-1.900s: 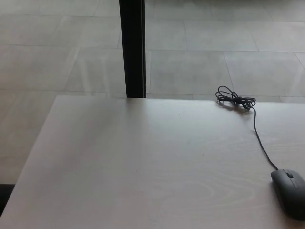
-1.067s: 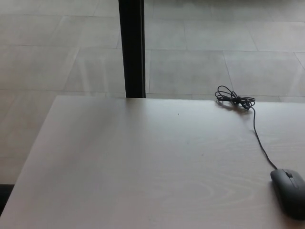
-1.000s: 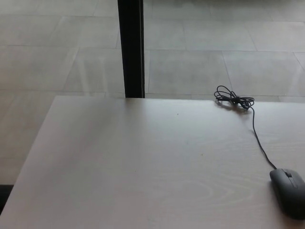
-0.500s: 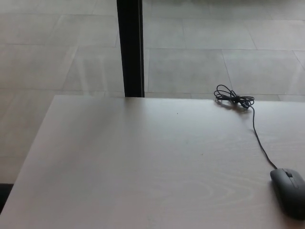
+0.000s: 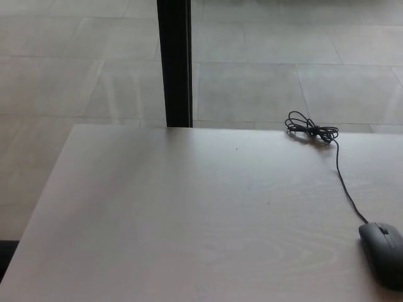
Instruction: The robot uses its right fingers to click on the left button of the black mouse placed on the table.
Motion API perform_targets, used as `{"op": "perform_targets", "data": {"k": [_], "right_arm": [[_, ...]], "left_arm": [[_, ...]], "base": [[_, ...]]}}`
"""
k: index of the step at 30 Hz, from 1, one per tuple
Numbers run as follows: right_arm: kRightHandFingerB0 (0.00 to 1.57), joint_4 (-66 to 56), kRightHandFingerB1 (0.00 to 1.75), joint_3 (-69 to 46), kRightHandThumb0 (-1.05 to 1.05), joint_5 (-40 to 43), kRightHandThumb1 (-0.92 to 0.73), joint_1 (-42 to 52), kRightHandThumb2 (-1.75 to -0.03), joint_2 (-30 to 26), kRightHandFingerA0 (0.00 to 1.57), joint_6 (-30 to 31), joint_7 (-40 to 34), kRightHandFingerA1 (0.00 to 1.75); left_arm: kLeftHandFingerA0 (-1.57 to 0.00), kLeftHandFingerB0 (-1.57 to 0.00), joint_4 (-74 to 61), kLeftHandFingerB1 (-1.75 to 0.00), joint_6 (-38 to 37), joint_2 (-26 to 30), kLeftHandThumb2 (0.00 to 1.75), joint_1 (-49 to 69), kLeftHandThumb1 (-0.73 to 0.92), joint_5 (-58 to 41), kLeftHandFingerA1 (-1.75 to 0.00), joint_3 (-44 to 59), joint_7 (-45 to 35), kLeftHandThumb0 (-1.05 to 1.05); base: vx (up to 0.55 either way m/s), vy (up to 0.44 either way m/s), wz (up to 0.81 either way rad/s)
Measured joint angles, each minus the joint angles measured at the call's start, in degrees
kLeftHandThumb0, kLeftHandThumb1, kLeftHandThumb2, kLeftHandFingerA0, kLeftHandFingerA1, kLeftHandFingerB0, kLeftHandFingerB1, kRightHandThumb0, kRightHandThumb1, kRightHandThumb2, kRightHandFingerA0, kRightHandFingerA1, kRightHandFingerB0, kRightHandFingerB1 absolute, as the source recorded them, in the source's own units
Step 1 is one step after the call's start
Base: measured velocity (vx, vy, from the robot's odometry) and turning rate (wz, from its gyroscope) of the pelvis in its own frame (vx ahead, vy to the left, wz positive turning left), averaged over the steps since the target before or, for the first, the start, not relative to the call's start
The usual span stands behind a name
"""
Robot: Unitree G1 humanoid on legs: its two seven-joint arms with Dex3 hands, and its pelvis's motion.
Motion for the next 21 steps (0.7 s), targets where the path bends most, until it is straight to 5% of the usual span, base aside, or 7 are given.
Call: {"op": "perform_targets", "data": {"k": [7, 8, 13, 15, 16, 20, 21], "right_arm": [[0.53, -0.65, 0.37, 7.43, -0.78, -5.52, -0.78, 0.01, -0.64, -0.83, 0.89, 0.07, -0.24, 1.5], [0.48, -0.61, 0.52, 8.46, -0.81, -6.27, -0.68, 0.01, -1.09, -1.06, 0.99, 0.07, -0.25, 1.31], [0.58, 0.21, 0.37, 14.15, -0.83, -9.97, -0.84, 0.01, -0.66, -2.25, 0.54, 0.05, -0.32, 0.49], [0.53, 0.51, 0.53, 16.59, -0.82, -11.56, -0.7, 0.01, -1.14, -2.62, 0.44, 0.05, -0.32, 0.57], [0.6, 0.57, 0.37, 17.85, -0.82, -12.44, -0.84, 0.01, -0.66, -2.87, 0.48, 0.05, -0.33, 0.51], [0.56, 0.76, 0.54, 21.8, -0.79, -15.47, -0.69, 0.0, -1.13, -4.04, 0.42, 0.04, -0.33, 0.6], [0.62, 0.84, 0.38, 23.01, -0.81, -16.41, -0.82, 0.0, -0.66, -4.41, 0.49, 0.04, -0.34, 0.49]], "left_arm": [[-0.63, -0.37, 0.0, -0.55, 0.0, -0.01, 1.14, -0.09, 0.76, 0.0, -0.72, 0.0, 0.0, -0.81], [-0.64, -0.4, 0.0, -0.43, 0.0, -0.01, 0.76, -0.12, 0.92, 0.0, -0.66, 0.0, 0.0, -0.84], [-0.7, -0.37, 0.0, -0.42, 0.0, -0.01, 0.77, -0.19, 0.92, 0.0, -0.68, 0.0, 0.0, -0.84], [-0.68, -0.39, 0.0, -0.45, 0.0, -0.01, 0.76, -0.21, 0.92, -0.01, -0.67, 0.0, 0.0, -0.86], [-0.7, -0.39, -0.01, -0.45, 0.0, -0.01, 0.76, -0.24, 0.92, -0.01, -0.67, 0.0, 0.01, -0.84], [-0.63, -0.4, -0.01, -0.42, 0.0, -0.01, 0.75, -0.32, 0.92, -0.01, -0.65, 0.0, 0.01, -0.85], [-0.6, -0.37, -0.01, -0.42, 0.0, -0.01, 0.77, -0.32, 0.92, -0.02, -0.65, 0.0, 0.02, -0.85]], "base": [[0.0, 0.0, 0.0], [0.0, 0.0, 0.0], [0.0, 0.0, 0.0], [0.0, 0.0, 0.0], [0.0, 0.0, 0.0], [0.0, 0.0, 0.0], [0.0, 0.0, 0.0]]}}
